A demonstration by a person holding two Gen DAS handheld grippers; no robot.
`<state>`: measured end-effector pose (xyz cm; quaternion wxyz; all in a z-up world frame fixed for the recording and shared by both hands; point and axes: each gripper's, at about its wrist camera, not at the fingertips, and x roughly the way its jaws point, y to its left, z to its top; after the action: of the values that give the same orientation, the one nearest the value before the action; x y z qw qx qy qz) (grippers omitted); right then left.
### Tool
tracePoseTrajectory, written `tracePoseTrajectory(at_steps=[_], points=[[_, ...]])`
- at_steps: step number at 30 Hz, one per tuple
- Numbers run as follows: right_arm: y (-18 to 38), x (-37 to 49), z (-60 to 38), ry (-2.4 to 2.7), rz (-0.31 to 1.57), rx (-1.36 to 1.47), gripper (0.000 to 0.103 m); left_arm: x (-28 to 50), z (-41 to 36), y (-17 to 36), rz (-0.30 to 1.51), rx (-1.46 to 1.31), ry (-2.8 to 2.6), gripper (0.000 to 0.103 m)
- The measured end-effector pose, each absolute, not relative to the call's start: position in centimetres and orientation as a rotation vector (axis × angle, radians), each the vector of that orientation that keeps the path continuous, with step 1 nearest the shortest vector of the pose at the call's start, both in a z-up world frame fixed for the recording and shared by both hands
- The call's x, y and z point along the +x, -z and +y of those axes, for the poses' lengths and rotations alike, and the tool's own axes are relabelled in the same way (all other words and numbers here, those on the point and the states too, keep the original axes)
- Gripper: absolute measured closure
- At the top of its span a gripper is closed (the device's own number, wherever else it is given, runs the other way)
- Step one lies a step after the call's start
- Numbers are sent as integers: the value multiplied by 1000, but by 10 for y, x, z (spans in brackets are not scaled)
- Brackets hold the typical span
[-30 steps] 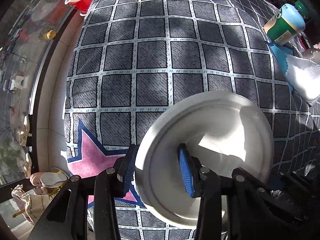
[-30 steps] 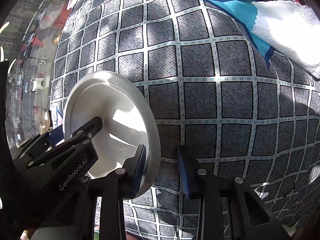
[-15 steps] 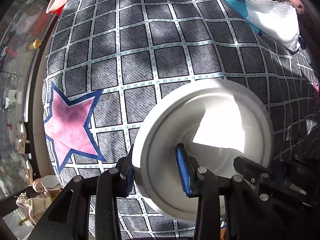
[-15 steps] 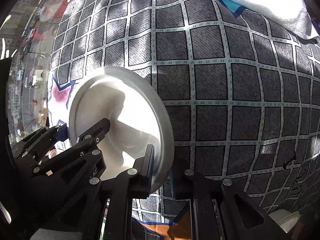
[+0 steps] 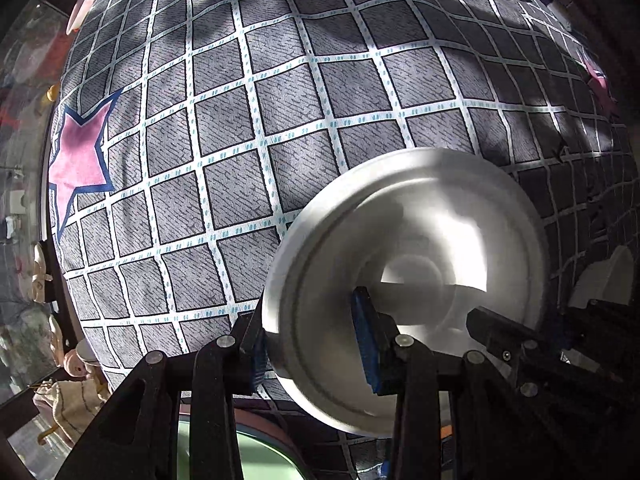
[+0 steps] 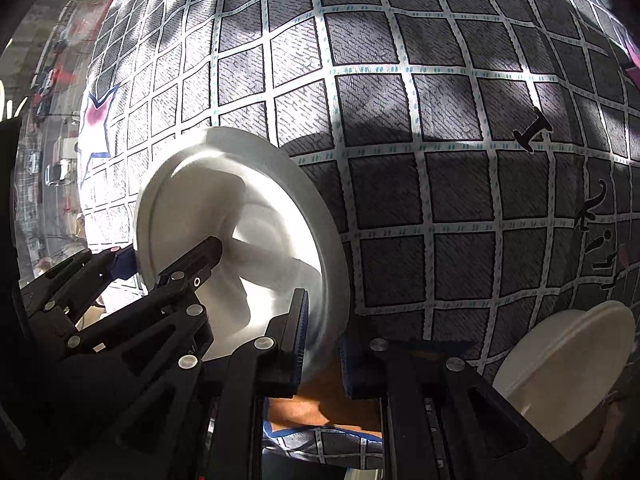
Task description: Organize plates and bowls
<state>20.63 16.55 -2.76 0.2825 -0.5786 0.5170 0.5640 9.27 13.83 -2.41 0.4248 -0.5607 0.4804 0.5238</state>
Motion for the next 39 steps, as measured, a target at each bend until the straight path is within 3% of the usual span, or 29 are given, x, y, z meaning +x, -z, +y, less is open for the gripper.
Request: tracePoseTrajectory(at_steps=[15,30,34,39], points=[[-11,278,172,-1549,1361,-1458,87,172,98,-26,1163,-1375,-1338,62],[-44,364,187,-1518,1351,-1360,87,302,133,-67,1173,-1274,-1283,62],[-46,395,180,-1487,1354,-1356,83,333,138,-66,1189,-1255,-1260,62],[-32,415,183,-1459,1341,-1391,83,317,141,-35,1204,-1280,-1226,62]])
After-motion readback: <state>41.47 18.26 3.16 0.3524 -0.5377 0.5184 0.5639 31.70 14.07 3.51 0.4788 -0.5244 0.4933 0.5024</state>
